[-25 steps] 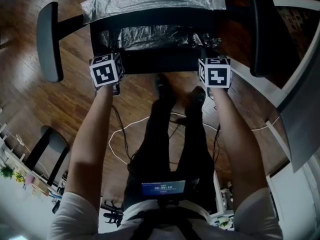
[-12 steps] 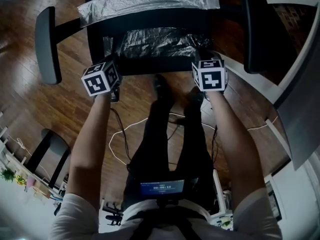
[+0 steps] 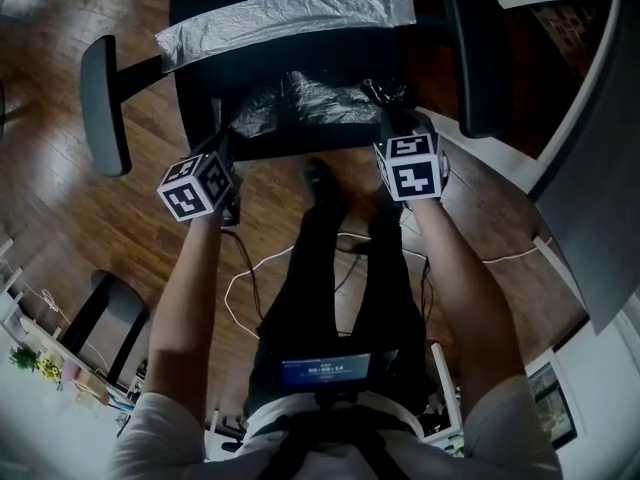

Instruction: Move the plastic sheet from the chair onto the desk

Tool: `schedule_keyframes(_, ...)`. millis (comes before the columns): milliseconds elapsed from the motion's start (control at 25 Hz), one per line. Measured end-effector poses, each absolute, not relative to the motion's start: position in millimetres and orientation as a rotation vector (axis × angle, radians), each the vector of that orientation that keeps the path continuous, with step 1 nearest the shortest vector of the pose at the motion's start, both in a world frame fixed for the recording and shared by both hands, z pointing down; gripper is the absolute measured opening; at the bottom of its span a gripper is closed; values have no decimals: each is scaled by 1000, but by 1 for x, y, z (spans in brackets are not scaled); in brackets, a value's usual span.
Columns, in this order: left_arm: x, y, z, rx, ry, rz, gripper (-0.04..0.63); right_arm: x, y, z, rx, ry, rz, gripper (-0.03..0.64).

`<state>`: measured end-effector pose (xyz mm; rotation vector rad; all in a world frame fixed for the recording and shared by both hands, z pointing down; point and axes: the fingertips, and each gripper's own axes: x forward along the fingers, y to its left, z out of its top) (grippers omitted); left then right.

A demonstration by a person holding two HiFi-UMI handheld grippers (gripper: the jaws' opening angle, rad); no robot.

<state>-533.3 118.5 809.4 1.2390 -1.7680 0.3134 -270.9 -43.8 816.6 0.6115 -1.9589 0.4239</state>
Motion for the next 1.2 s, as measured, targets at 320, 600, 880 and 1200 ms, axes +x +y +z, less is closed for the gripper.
schedule_keyframes(320, -515, 117, 758, 1257, -1769, 256, 0, -265, -34, 768, 626, -1989, 434, 2)
schedule_keyframes(600, -515, 114, 696, 1299, -1794, 186, 0, -276, -15, 715, 583, -2036, 386, 2)
schedule_keyframes(880, -515, 107, 638, 1348, -1799, 76, 0, -273, -3, 663, 630, -2072, 388, 2)
schedule_keyframes(1200, -475, 107, 599, 1444, -1719, 86, 0, -246, 10, 611, 716, -2088, 388, 2)
